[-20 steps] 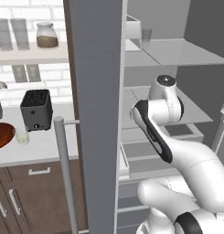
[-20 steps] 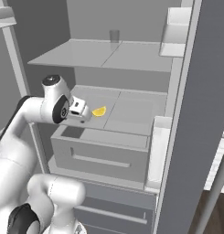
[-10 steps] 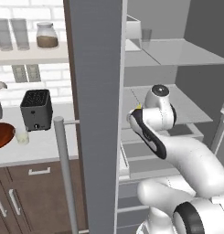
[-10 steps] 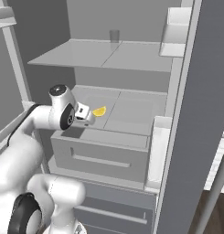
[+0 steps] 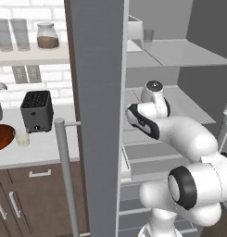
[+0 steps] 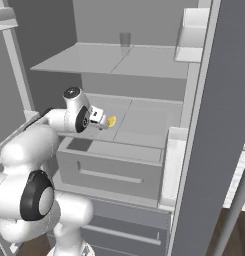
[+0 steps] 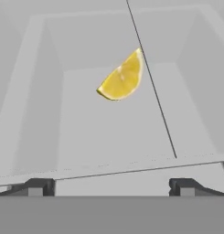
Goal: Grab a lemon wedge from the fridge and one ice cube from the ice bowl, and put them in the glass of lemonade.
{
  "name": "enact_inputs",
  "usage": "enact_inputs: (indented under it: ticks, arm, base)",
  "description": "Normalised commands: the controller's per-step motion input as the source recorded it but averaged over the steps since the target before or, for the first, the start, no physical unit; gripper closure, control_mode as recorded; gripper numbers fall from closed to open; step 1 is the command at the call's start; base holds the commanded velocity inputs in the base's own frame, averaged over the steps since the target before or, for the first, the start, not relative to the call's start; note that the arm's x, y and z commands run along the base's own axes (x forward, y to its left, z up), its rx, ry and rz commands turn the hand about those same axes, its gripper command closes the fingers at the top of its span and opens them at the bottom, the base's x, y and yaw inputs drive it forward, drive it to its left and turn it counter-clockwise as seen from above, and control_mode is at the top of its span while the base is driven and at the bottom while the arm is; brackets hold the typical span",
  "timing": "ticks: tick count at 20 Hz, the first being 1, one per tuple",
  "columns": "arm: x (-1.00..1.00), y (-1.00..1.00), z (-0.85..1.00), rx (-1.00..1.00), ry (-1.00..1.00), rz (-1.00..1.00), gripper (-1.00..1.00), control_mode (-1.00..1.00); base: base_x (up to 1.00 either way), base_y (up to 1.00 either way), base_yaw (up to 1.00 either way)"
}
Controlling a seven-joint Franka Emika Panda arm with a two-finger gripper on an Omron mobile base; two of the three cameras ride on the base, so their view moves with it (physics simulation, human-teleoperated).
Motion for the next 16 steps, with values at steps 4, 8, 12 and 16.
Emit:
enact_inputs:
  ticks: [4, 8, 12, 16]
  arm:
    - [0.56, -0.16, -0.06, 0.0, 0.0, -0.05, -1.0, -1.0]
    - [0.35, -0.12, -0.01, 0.0, 0.0, -0.04, -1.0, -1.0]
    - [0.15, -0.14, -0.01, 0.0, 0.0, -0.08, -1.0, -1.0]
    - [0.3, -0.02, -0.12, 0.02, 0.0, -0.15, -1.0, -1.0]
  base:
    - [0.0, 0.0, 0.0]
    - [0.0, 0.0, 0.0]
    - [0.0, 0.0, 0.0]
    - [0.0, 0.0, 0.0]
